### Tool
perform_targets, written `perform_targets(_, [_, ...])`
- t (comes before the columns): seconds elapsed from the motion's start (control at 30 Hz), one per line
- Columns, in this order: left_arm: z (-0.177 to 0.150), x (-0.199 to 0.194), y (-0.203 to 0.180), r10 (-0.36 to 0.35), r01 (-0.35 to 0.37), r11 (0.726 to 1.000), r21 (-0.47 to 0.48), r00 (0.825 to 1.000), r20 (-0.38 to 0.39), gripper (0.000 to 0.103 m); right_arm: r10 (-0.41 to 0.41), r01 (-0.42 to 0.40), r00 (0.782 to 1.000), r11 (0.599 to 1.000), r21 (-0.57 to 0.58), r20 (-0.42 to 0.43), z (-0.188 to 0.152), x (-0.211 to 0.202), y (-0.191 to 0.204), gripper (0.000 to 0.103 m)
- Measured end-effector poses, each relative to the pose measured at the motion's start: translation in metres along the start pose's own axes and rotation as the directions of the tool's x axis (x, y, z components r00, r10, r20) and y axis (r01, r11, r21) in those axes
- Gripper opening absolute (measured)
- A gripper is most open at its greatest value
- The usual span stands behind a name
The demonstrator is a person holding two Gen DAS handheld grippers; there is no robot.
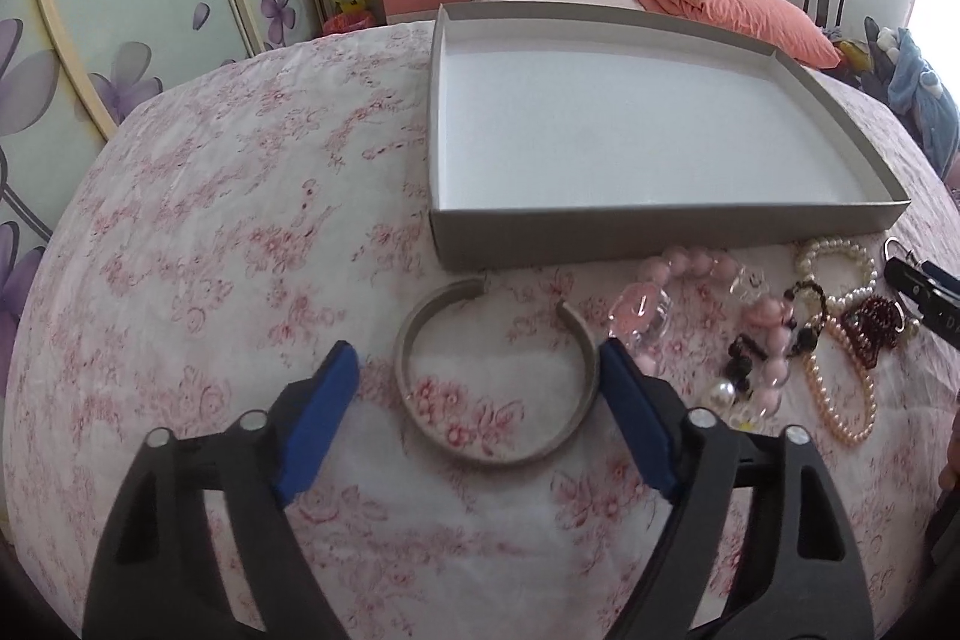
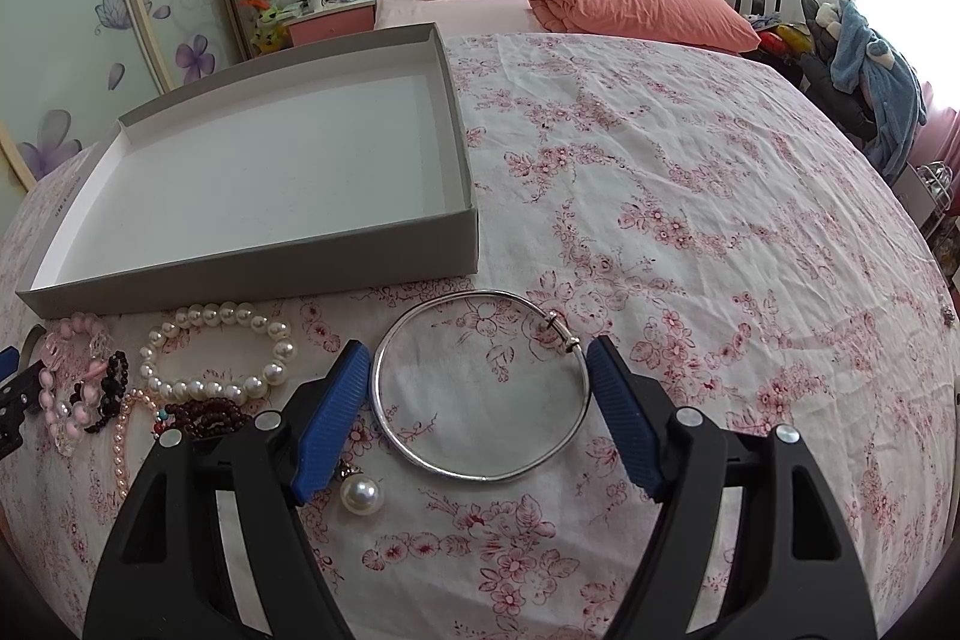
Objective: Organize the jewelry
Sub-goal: 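Move the left tool to the gray cuff bangle while the right tool reaches the silver hinged bangle, then close the left tool on the gray cuff bangle while the right tool grips the silver bangle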
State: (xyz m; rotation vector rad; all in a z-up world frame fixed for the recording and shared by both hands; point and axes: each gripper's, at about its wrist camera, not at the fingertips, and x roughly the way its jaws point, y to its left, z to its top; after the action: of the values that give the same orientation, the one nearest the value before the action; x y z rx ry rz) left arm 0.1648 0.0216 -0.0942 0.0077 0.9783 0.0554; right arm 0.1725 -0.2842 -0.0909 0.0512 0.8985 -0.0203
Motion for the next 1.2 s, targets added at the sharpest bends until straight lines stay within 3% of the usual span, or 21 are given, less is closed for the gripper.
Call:
perform_targets(0.1, [0.0004,0.0002,0.0020,-0.014,0.014,1.000,-0.009,1.000,0.016,0.067,0.000,0.000,1.000,1.000,0.000,0.000,-0.0001,0.0001,0.0000,0.075])
perform_targets(0.27, [-0.0039,0.0000,0.0021,-0.002,0.003,1.000,-0.014,0.998,0.064,0.067,0.000,0.000,1.000,1.000,0.000,0.000,-0.0004,-0.0001,0.0000,0.075])
perform_targets(0.67, [-0.0049,-0.0008,0.0020,-0.004,0.005,1.000,-0.017,0.998,0.063,0.067,-0.006,0.006,1.000,1.000,-0.006,-0.001,-0.0005,-0.0004,0.0013,0.075])
perform_targets(0.77, [-0.0052,-0.0002,0.0024,0.001,0.000,1.000,-0.018,0.998,0.062,0.069,-0.008,0.008,1.000,1.000,-0.007,-0.014,-0.0004,0.0025,0.0017,0.089])
perform_targets(0.83, [-0.0052,0.0007,0.0038,0.003,-0.001,1.000,-0.024,0.998,0.060,0.071,-0.006,0.006,1.000,1.000,0.001,-0.019,0.0000,0.0044,0.0005,0.092])
perform_targets(0.9, [-0.0049,0.0009,0.0036,0.002,0.000,1.000,-0.025,0.998,0.059,0.071,-0.004,0.004,1.000,1.000,-0.003,-0.016,-0.0003,0.0038,0.0013,0.089])
perform_targets(0.93, [-0.0047,0.0009,0.0032,0.002,-0.001,1.000,-0.024,0.998,0.059,0.071,0.001,-0.001,1.000,1.000,-0.007,-0.008,-0.0005,0.0023,0.0020,0.078])
perform_targets(0.97, [-0.0042,0.0012,0.0032,0.002,0.000,1.000,-0.025,0.998,0.059,0.071,0.001,-0.001,1.000,1.000,-0.010,0.001,-0.0007,0.0007,0.0027,0.074])
perform_targets(1.2, [-0.0043,0.0001,-0.0004,-0.006,0.008,1.000,-0.019,0.998,0.067,0.066,0.012,-0.012,1.000,1.000,-0.002,0.005,-0.0009,0.0003,0.0006,0.074])
